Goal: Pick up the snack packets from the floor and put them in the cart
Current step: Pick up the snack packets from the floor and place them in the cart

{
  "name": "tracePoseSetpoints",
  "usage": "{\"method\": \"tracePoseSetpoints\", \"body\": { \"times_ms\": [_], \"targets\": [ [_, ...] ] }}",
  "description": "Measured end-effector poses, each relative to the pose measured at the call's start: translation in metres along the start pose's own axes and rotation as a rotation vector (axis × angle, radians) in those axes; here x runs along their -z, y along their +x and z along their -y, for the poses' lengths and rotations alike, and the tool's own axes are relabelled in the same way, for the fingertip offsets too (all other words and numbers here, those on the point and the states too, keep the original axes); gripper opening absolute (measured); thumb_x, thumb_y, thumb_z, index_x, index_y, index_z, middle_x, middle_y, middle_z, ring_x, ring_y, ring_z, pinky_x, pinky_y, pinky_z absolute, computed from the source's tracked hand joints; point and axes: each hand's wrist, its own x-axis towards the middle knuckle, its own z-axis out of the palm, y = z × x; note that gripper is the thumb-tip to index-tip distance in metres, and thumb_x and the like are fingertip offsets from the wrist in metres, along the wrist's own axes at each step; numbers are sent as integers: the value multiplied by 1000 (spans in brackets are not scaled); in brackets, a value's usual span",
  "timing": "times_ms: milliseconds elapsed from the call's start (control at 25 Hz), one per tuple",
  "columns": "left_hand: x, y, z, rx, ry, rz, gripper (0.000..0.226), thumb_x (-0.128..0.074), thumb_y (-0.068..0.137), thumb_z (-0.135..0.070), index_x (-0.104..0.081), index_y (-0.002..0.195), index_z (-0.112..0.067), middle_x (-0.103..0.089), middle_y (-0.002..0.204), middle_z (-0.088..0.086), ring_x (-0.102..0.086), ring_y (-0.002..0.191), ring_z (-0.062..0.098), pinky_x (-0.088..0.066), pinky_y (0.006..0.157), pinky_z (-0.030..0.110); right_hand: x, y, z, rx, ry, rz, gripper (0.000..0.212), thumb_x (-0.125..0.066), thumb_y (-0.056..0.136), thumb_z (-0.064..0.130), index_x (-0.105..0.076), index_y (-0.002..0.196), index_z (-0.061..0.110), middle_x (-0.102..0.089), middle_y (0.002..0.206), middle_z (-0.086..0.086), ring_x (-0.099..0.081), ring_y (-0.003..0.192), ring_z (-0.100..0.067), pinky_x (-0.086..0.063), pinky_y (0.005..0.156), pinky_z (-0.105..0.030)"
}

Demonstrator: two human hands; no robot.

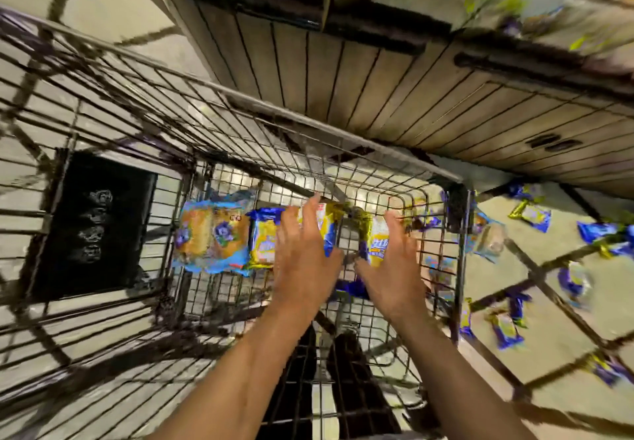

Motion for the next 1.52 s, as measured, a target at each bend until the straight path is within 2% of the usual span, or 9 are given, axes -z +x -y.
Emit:
{"method": "tracePoseSetpoints", "body": {
  "times_ms": [200, 320, 440, 720, 880, 1040, 1120, 1280, 1520],
  "targets": [
    [-61, 35, 26, 37, 47, 98, 90, -71, 81, -28, -16, 152, -33, -25, 150, 10, -28, 135, 32, -35, 110, 46, -37, 42, -31, -13, -116, 12, 87, -68, 84, 32, -14, 152, 38, -34, 137, -8, -54, 95, -24, -35, 67, -28],
    [-86, 47, 33, -11, 80, 125, 88, -69, 83, -29, -16, 153, -32, -24, 148, 7, -27, 129, 26, -33, 107, 40, -59, 64, -47, 11, -147, 2, 90, -70, 82, 33, -15, 154, 34, -33, 135, -11, -47, 120, -31, -46, 83, -32],
    [-102, 53, 34, 9, 81, 165, 87, -67, 86, -32, -14, 154, -33, -16, 151, 7, -20, 131, 26, -28, 110, 40, -71, 76, -59, -4, -141, -26, 89, -71, 83, 32, -18, 153, 32, -36, 135, -16, -42, 125, -34, -44, 97, -38],
    [-135, 55, 28, 56, 63, 188, 74, -57, 92, -46, -17, 153, -36, -14, 155, 6, -23, 133, 29, -27, 110, 45, -80, 89, -78, -65, -49, -40, 73, -61, 91, 32, -21, 152, 36, -35, 135, -16, -40, 129, -38, -49, 93, -44],
    [-138, 56, 28, 54, 88, 162, 68, -48, 96, -46, -15, 154, -37, -13, 154, 2, -26, 127, 27, -30, 106, 42, -80, 90, -75, -87, -4, -36, 64, -52, 97, 41, -21, 153, 37, -30, 145, -18, -30, 136, -36, -36, 109, -42],
    [-128, 46, 30, 68, 140, 171, 77, -54, 93, -34, -9, 155, -40, -5, 160, 2, -18, 135, 30, -23, 111, 51, -70, 79, -65, -109, -32, 0, 73, -54, 95, 31, -14, 156, 33, -16, 156, -20, -15, 144, -37, -17, 119, -41],
    [-119, 34, 32, 64, 184, 206, 74, -55, 92, -32, -16, 154, -36, -5, 162, 3, -13, 141, 32, -21, 113, 54, -63, 71, -56, -101, -50, 16, 76, -57, 92, 27, -16, 156, 27, -13, 157, -17, -14, 143, -37, -14, 117, -37],
    [-85, 8, 22, -18, 230, 265, 58, -54, 93, -29, -35, 148, -27, -28, 156, 2, -22, 139, 28, -24, 111, 45, -33, 38, -34, -1, -70, 46, 62, -56, 91, 26, -33, 148, 22, -31, 147, -6, -30, 134, -28, -31, 106, -33],
    [-16, -21, -20, -324, 362, 250, 62, -51, 92, -27, -33, 151, -23, -40, 151, 2, -35, 136, 25, -30, 115, 38, 41, -34, -1, 174, -339, -90, 44, -46, 93, 35, -47, 135, 21, -50, 129, -4, -48, 121, -27, -44, 96, -39]
  ]
}}
